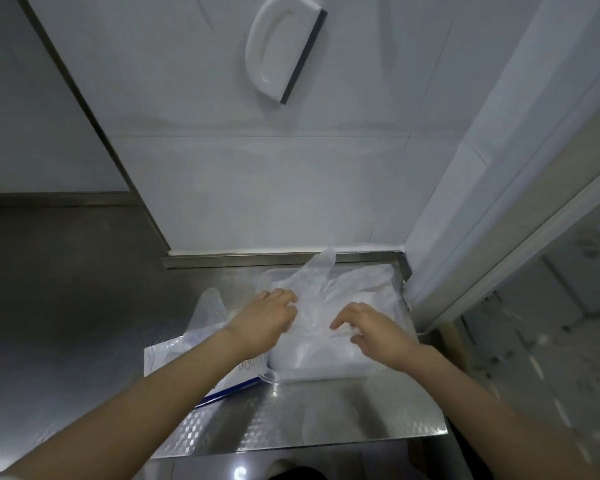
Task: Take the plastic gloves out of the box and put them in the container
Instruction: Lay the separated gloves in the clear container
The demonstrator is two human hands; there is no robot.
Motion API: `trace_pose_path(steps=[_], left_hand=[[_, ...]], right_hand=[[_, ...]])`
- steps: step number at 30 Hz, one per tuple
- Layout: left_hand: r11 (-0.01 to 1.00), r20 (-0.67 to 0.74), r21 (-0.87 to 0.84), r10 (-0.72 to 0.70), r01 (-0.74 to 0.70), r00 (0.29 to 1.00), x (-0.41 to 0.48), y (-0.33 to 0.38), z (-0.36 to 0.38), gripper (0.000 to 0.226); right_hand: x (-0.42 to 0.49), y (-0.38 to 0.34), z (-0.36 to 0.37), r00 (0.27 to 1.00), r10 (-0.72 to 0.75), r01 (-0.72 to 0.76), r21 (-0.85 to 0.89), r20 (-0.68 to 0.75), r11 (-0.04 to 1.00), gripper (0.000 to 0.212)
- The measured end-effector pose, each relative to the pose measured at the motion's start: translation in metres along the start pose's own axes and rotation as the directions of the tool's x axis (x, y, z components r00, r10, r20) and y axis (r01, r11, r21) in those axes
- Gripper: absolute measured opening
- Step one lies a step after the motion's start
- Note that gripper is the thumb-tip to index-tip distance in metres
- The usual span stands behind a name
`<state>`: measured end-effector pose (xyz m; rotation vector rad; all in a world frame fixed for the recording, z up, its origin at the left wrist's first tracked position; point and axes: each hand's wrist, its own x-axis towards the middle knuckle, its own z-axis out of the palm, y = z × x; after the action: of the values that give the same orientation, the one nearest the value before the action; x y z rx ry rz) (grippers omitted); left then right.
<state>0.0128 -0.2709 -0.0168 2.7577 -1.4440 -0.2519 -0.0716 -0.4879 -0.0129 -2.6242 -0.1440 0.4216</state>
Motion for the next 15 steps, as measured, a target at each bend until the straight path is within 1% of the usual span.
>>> trace_pose_path(steps=[1,3,4,5,6,8,10,11,12,13,15], left_hand=[[0.999,0.058,0.033,-0.008,0.006,0.998,0.002,0.001,0.003,0.02],[0.996,0.186,0.089,-0.019,0.003,0.982,0.006,0.004,0.005,0.025],[0.995,0.234,0.097,-0.022,-0.001,0.972,0.008,0.006,0.004,0.028],[0.997,0.263,0.079,-0.03,0.009,0.964,0.01,0.008,0.002,0.031],[0.998,0.267,0.043,-0.053,0.043,0.962,0.013,0.01,-0.002,0.034],[0.988,0.199,-0.048,-0.133,0.145,0.971,0.022,0.015,-0.009,0.033],[0.966,0.101,-0.136,-0.208,0.221,0.973,0.032,0.019,-0.009,0.032],[0.956,0.077,-0.165,-0.232,0.241,0.97,0.036,0.021,-0.006,0.032],[0.95,0.076,-0.179,-0.247,0.257,0.966,0.04,0.024,-0.002,0.033],[0.945,0.101,-0.176,-0.261,0.276,0.96,0.044,0.027,0.005,0.037],[0.937,0.208,-0.136,-0.29,0.321,0.934,0.05,0.032,0.018,0.05]], right_hand=[[0.002,0.001,0.002,0.998,0.028,-0.029,0.015,0.057,0.999,0.036],[0.005,0.002,0.004,0.973,0.077,-0.095,0.075,0.217,0.993,0.033],[0.007,0.002,0.003,0.958,0.091,-0.124,0.105,0.271,0.987,0.034],[0.009,0.002,0.002,0.956,0.103,-0.144,0.134,0.276,0.98,0.034],[0.012,0.001,0.0,0.967,0.116,-0.156,0.168,0.225,0.973,0.031],[0.018,-0.004,-0.005,0.99,0.142,-0.143,0.212,0.023,0.967,0.024],[0.025,-0.008,-0.006,0.983,0.118,-0.096,0.153,-0.138,0.984,0.023],[0.029,-0.009,-0.004,0.982,0.083,-0.067,0.097,-0.167,0.993,0.025],[0.034,-0.009,-0.002,0.987,0.056,-0.051,0.038,-0.152,0.998,0.03],[0.039,-0.008,0.003,0.993,0.05,-0.051,-0.016,-0.103,0.999,0.037],[0.048,-0.002,0.014,0.996,0.089,-0.087,-0.086,0.03,0.993,0.057]])
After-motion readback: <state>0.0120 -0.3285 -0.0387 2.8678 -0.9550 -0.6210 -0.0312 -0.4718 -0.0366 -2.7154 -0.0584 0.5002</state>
